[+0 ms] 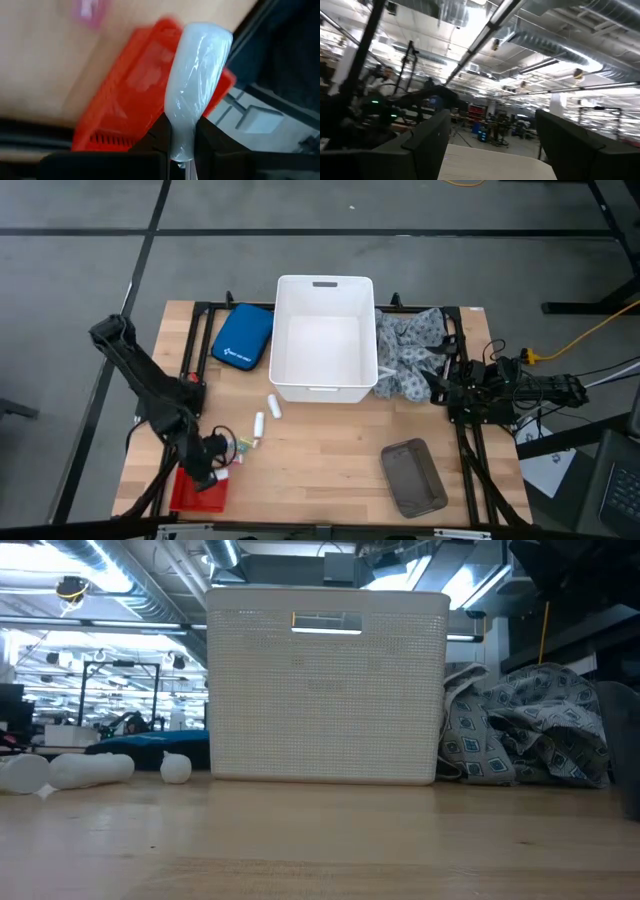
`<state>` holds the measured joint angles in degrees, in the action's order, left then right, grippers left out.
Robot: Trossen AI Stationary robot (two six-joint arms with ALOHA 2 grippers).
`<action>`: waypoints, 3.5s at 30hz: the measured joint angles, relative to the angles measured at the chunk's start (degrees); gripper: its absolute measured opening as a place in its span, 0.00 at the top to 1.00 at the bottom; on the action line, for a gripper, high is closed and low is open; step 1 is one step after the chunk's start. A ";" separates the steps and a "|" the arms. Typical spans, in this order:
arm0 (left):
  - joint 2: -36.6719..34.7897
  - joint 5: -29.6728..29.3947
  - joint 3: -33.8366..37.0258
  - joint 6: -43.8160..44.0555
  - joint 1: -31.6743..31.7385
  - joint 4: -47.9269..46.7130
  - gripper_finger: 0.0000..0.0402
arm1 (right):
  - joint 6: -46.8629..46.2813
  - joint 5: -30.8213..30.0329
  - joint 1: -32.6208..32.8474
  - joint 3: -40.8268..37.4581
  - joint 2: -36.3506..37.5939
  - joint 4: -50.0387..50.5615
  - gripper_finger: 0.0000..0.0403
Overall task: Pick & place medical supplies in basket/bin
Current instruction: Put the left white rolled gauze into the red bin, then put the bottom white rolled gauze into the red bin
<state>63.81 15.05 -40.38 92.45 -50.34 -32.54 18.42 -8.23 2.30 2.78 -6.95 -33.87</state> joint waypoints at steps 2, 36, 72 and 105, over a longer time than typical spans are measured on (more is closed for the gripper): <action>1.72 -0.04 0.00 3.22 -2.04 2.22 0.91 | 0.81 -1.82 0.00 0.01 0.01 -0.01 0.27; 4.28 -16.14 -1.60 -6.91 -8.49 0.85 0.49 | -13.29 -17.36 -0.01 0.01 0.00 -3.00 0.27; 9.04 -50.61 -5.11 -13.91 27.35 -18.44 0.51 | -28.03 -19.80 -0.01 0.01 -0.12 10.65 0.27; 27.54 -36.03 -5.33 -5.06 24.08 -10.61 0.51 | -21.74 -19.80 -0.01 0.01 -0.10 3.42 0.27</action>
<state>91.36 -20.98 -45.71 87.39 -26.26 -43.15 -3.32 -28.03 2.28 2.79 -7.05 -30.45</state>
